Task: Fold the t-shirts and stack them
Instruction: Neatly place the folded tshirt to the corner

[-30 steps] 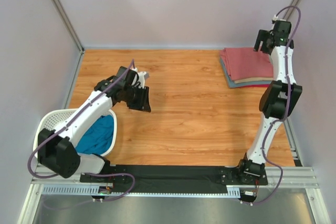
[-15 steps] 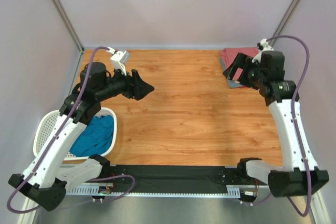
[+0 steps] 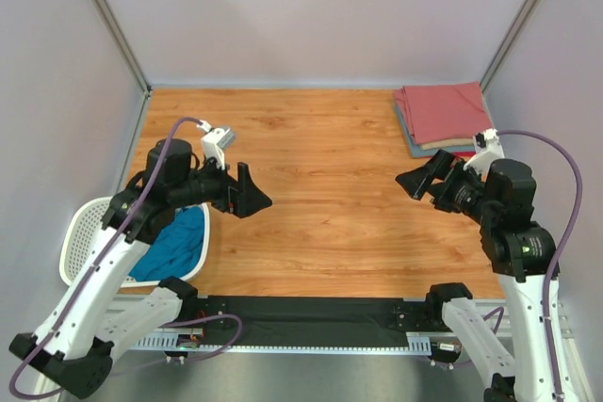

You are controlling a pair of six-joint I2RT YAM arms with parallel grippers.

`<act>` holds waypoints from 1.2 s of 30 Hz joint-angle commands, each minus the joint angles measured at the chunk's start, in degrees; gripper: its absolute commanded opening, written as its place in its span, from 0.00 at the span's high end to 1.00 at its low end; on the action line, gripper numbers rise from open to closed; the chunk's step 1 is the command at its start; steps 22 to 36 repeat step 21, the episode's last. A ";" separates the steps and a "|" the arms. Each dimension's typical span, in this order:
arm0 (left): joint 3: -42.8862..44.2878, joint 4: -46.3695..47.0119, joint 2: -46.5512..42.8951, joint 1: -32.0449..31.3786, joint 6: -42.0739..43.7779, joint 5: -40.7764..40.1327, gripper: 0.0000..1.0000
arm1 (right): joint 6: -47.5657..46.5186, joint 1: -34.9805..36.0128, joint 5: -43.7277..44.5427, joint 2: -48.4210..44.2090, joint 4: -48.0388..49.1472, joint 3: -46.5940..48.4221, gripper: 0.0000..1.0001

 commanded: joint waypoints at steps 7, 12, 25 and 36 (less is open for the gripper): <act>-0.84 4.02 -12.26 0.33 -1.84 -2.54 0.01 | -0.22 0.13 -0.11 -2.50 -2.06 1.70 0.00; -0.31 3.67 -13.67 0.33 -2.10 -4.21 0.00 | -1.10 0.13 -0.38 -2.77 -2.14 2.05 0.00; 0.22 3.40 -12.97 0.33 -1.75 -4.30 0.01 | -1.46 0.13 0.50 -3.73 -1.62 2.76 0.00; 0.22 3.40 -12.97 0.33 -1.75 -4.30 0.01 | -1.46 0.13 0.50 -3.73 -1.62 2.76 0.00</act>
